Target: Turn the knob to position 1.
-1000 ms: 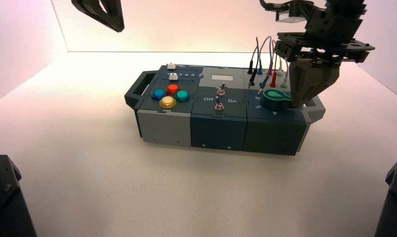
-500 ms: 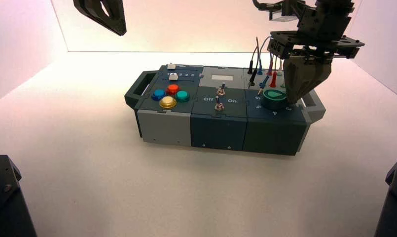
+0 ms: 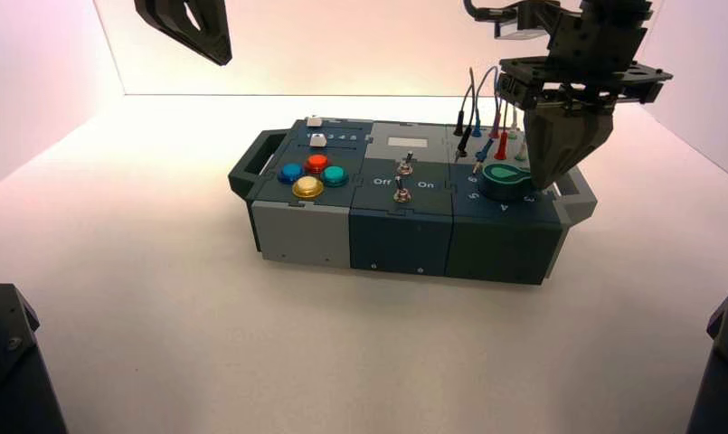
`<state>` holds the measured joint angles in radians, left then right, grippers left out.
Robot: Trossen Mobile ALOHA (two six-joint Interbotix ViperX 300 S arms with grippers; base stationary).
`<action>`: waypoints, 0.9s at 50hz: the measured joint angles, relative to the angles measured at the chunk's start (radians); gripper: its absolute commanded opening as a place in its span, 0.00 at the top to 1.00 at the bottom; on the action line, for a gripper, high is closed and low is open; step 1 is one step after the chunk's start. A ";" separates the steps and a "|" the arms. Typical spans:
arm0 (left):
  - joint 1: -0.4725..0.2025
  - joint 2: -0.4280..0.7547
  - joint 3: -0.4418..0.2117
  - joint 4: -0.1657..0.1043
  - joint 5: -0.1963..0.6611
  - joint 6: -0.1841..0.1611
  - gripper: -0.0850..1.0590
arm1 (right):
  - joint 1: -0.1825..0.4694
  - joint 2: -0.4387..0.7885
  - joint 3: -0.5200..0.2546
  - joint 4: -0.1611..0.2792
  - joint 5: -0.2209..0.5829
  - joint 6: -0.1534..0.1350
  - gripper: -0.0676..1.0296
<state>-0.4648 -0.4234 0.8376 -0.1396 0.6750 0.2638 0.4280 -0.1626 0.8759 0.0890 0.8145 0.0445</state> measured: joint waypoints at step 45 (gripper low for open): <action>0.000 0.000 -0.002 0.000 -0.005 0.000 0.95 | -0.031 0.028 -0.046 -0.026 -0.005 -0.003 0.96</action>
<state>-0.4648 -0.4234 0.8360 -0.1396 0.6703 0.2638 0.3973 -0.1350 0.8299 0.0629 0.8099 0.0414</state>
